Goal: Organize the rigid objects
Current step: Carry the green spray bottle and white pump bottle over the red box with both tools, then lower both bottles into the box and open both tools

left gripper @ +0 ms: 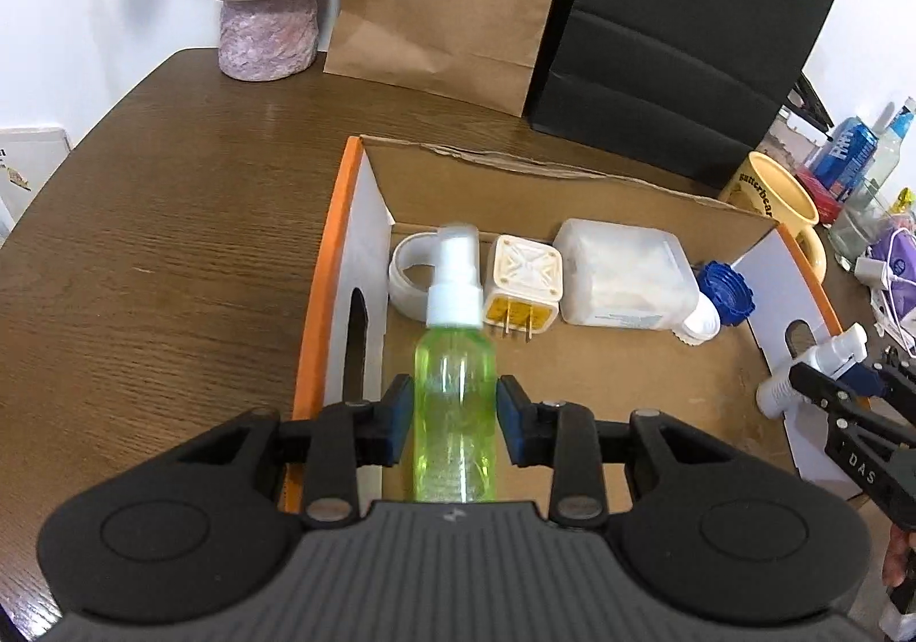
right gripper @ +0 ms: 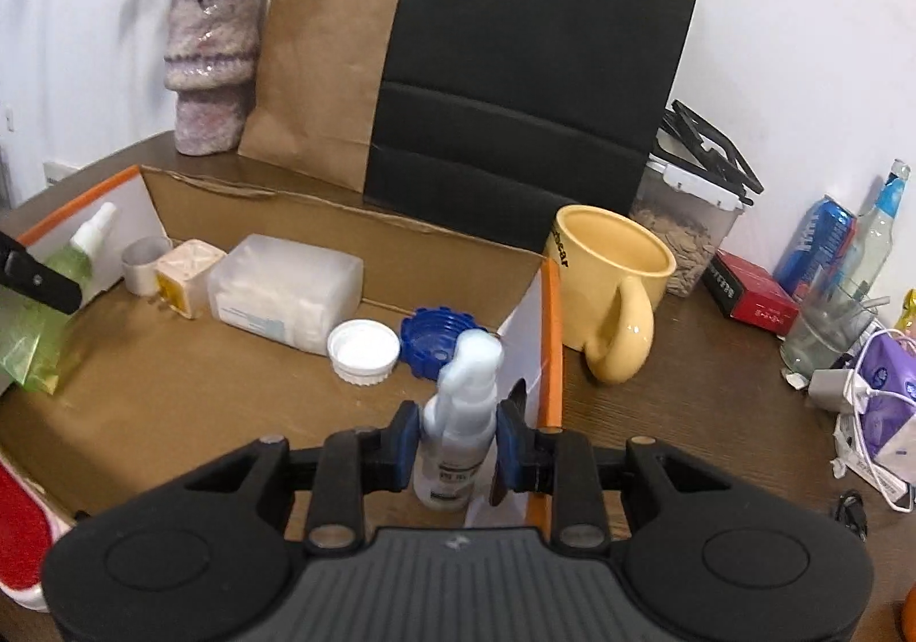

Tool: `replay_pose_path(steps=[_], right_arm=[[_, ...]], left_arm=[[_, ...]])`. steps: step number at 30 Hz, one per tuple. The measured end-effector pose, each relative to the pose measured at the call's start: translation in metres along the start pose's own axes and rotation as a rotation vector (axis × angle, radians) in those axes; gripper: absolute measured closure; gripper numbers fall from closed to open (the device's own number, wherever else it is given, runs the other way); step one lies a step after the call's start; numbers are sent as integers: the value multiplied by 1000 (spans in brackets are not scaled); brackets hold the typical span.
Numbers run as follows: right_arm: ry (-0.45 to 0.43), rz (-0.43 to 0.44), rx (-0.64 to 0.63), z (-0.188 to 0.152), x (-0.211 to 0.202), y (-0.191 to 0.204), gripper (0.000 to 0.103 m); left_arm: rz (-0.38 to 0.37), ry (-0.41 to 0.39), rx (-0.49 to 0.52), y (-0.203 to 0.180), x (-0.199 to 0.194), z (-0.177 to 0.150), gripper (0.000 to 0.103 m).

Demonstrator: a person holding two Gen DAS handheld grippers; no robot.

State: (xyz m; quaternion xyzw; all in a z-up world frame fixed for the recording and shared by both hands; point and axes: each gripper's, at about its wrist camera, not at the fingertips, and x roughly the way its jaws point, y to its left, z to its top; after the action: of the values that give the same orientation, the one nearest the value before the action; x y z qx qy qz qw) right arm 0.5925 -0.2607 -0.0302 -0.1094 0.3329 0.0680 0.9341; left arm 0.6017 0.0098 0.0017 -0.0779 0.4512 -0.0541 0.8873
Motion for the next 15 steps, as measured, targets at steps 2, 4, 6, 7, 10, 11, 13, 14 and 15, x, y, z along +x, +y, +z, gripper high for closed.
replay_pose_path(steps=[2,4,6,7,10,11,13,14,15], right_arm=[[-10,-7,-5,2,-4,0,75],[-24,-7,-7,5,-12,0,74],[-44,-3,-1,10,-23,-2,72],[-54,-6,-1,12,-30,-3,71],[-77,-10,-2,18,-54,-7,67],[-85,-10,-2,20,-63,-8,67],[-98,-8,5,22,-82,-12,67],[-104,-6,12,23,-92,-13,66],[-109,-4,17,23,-101,-15,66]], left_arm=[[6,5,-8,1,0,1,70],[12,7,-14,2,-3,1,70],[13,2,-22,5,-10,0,70],[14,-2,-22,5,-13,-1,70],[16,-25,-18,5,-32,-4,68],[20,-31,-14,3,-39,-5,68],[20,-44,-4,1,-54,-8,67],[21,-56,-1,0,-64,-11,67],[19,-67,3,-1,-73,-13,67]])
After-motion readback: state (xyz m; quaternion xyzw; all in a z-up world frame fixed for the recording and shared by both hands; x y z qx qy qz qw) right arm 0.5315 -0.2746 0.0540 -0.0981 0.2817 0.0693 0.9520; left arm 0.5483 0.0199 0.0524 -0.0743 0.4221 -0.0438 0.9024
